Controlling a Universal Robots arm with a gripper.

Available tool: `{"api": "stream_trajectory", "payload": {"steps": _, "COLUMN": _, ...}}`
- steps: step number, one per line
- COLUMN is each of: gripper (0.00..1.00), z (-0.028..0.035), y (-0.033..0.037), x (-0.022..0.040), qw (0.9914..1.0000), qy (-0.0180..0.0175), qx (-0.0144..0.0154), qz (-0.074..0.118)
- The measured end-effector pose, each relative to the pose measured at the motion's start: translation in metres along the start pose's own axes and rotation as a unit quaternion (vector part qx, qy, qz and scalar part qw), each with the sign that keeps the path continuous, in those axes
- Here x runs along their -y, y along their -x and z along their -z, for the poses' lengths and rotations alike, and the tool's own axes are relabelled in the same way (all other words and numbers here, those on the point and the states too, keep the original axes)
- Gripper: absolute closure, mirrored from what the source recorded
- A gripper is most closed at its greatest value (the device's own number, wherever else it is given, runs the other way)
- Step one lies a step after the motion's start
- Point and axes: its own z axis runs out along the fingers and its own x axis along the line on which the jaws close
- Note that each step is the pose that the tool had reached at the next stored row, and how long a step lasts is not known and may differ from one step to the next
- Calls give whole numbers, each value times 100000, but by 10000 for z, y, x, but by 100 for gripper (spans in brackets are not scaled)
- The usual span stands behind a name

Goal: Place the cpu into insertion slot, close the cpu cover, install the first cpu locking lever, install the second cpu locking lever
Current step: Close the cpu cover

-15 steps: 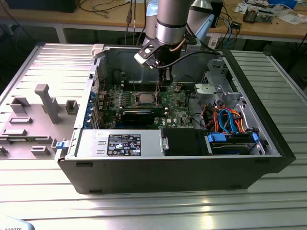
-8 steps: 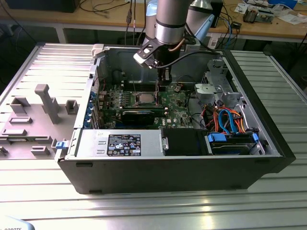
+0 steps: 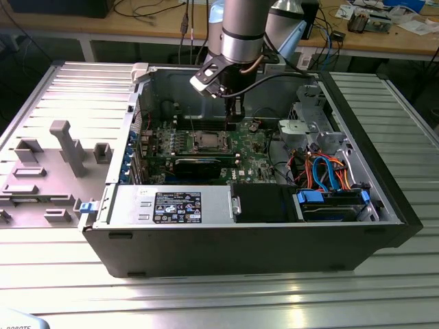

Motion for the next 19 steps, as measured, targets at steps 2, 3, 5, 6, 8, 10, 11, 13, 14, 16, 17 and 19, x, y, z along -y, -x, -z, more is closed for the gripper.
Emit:
{"api": "stream_trajectory", "payload": {"steps": 2, "gripper": 89, "z": 0, "y": 0, "x": 5, "qw": 100000, "qy": 3, "qx": 0, "qz": -1}}
{"api": "stream_trajectory", "payload": {"steps": 3, "gripper": 89, "z": 0, "y": 0, "x": 6, "qw": 100000, "qy": 2, "qx": 2, "qz": -2}}
{"api": "stream_trajectory", "payload": {"steps": 5, "gripper": 89, "z": 0, "y": 0, "x": 11, "qw": 100000, "qy": 1, "qx": 4, "qz": -4}}
{"api": "stream_trajectory", "payload": {"steps": 6, "gripper": 89, "z": 0, "y": 0, "x": 13, "qw": 100000, "qy": 1, "qx": 3, "qz": -1}}
{"api": "stream_trajectory", "payload": {"steps": 8, "gripper": 89, "z": 0, "y": 0, "x": 16, "qw": 100000, "qy": 1, "qx": 4, "qz": -3}}
{"api": "stream_trajectory", "payload": {"steps": 10, "gripper": 89, "z": 0, "y": 0, "x": 18, "qw": 100000, "qy": 1, "qx": 2, "qz": 4}}
{"api": "stream_trajectory", "payload": {"steps": 11, "gripper": 89, "z": 0, "y": 0, "x": 18, "qw": 100000, "qy": 1, "qx": 4, "qz": 5}}
{"api": "stream_trajectory", "payload": {"steps": 13, "gripper": 89, "z": 0, "y": 0, "x": 18, "qw": 100000, "qy": 4, "qx": 1, "qz": -4}}
{"api": "stream_trajectory", "payload": {"steps": 14, "gripper": 89, "z": 0, "y": 0, "x": 19, "qw": 100000, "qy": 2, "qx": 2, "qz": -2}}
{"api": "stream_trajectory", "payload": {"steps": 16, "gripper": 89, "z": 0, "y": 0, "x": 19, "qw": 100000, "qy": 4, "qx": 3, "qz": 0}}
{"api": "stream_trajectory", "payload": {"steps": 17, "gripper": 89, "z": 0, "y": 0, "x": 19, "qw": 100000, "qy": 2, "qx": 2, "qz": -1}}
{"api": "stream_trajectory", "payload": {"steps": 19, "gripper": 89, "z": -1, "y": 0, "x": 20, "qw": 100000, "qy": 2, "qx": 5, "qz": -1}}
